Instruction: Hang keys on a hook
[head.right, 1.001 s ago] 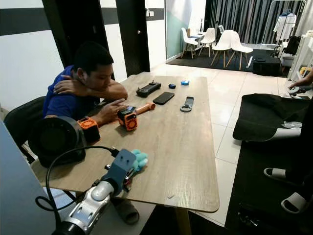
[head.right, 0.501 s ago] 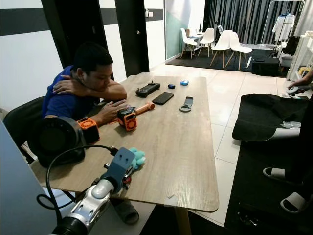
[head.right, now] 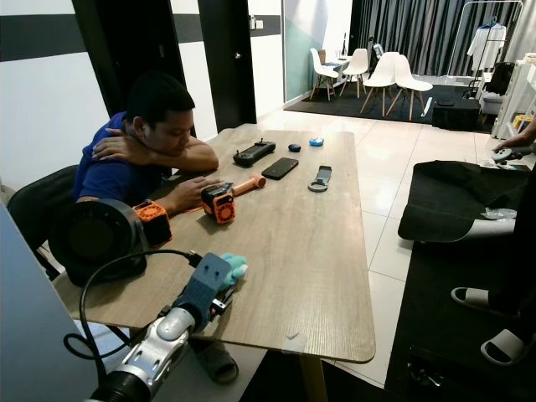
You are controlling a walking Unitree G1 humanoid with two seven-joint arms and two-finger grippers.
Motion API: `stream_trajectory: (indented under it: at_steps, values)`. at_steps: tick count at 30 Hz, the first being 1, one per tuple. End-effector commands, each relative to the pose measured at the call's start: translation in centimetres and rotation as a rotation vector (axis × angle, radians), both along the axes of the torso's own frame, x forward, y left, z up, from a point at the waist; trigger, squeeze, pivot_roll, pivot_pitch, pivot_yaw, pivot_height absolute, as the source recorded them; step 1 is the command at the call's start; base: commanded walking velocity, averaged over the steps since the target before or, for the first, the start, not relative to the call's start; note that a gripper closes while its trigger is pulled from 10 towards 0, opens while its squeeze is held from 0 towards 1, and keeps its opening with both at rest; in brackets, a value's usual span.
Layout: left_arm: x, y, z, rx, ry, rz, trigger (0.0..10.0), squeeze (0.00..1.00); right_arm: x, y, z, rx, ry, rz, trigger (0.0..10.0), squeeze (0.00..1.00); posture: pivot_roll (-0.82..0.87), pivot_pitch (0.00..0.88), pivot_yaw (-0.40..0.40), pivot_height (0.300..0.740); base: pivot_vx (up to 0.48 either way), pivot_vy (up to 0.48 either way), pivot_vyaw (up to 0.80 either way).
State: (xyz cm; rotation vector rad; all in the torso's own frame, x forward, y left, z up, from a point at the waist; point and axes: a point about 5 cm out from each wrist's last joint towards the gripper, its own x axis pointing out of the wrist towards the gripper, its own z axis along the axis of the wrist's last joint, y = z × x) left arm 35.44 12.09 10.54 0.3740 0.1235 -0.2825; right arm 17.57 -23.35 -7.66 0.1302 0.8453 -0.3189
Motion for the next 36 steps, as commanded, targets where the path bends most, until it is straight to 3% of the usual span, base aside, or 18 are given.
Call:
stream_trajectory:
  at_steps: [1, 8, 9, 10, 11, 17, 18, 19, 20, 36]
  values:
    - [0.2, -0.1, 0.1, -0.028, 0.001, 0.013, 10.0, 0.0, -0.1, -0.2, 0.0, -0.002, 0.012, -0.009, 10.0, 0.0, 0.05, 0.03, 0.035, 0.74, 0.0, 0.0, 0.0]
    - [0.6, -0.2, 0.4, -0.02, -0.022, 0.029, 10.0, 0.0, 0.1, -0.3, 0.1, -0.004, 0.008, -0.009, 10.0, 0.0, 0.05, 0.029, 0.032, 0.74, 0.0, 0.0, 0.0]
    - [0.7, -0.3, 0.5, -0.02, -0.026, 0.033, 10.0, 0.69, 0.1, -0.4, 0.1, -0.005, 0.007, -0.009, 10.0, 0.0, 0.05, 0.029, 0.032, 0.74, 0.0, 0.0, 0.0]
    - [0.7, -0.3, 0.5, -0.02, -0.026, 0.033, 10.0, 0.69, 0.1, -0.4, 0.1, -0.005, 0.007, -0.009, 10.0, 0.0, 0.05, 0.029, 0.032, 0.74, 0.0, 0.0, 0.0]
    - [0.7, -0.4, 0.5, -0.023, -0.028, 0.034, 10.0, 1.0, 0.2, -0.4, 0.1, -0.006, 0.007, -0.008, 10.0, 0.0, 0.05, 0.029, 0.03, 0.74, 0.0, 0.0, 0.0]
    - [0.9, -0.7, 0.6, -0.028, -0.025, 0.032, 10.0, 1.0, 0.3, -0.4, 0.2, -0.007, 0.006, -0.007, 10.0, 0.0, 0.05, 0.029, 0.03, 0.74, 0.0, 0.0, 0.0]
    - [0.9, -0.8, 0.5, -0.028, -0.019, 0.025, 10.0, 0.52, 0.3, -0.5, 0.2, -0.007, 0.005, -0.007, 10.0, 0.0, 0.05, 0.029, 0.03, 0.74, 0.0, 0.0, 0.0]
    - [0.9, -0.8, 0.5, -0.028, -0.019, 0.025, 10.0, 0.52, 0.3, -0.5, 0.2, -0.007, 0.005, -0.007, 10.0, 0.0, 0.05, 0.029, 0.03, 0.74, 0.0, 0.0, 0.0]
    - [0.9, -1.0, 0.4, -0.023, -0.006, 0.011, 10.0, 0.0, 0.4, -0.5, 0.2, -0.007, 0.004, -0.007, 10.0, 0.0, 0.05, 0.029, 0.03, 0.74, 0.0, 0.0, 0.0]
    - [0.3, -1.3, -1.6, 0.025, 0.1, -0.048, 10.0, 0.0, 0.4, -0.5, 0.2, -0.004, 0.008, -0.009, 10.0, 0.0, 0.05, 0.028, 0.031, 0.74, 0.0, 0.0, 0.0]
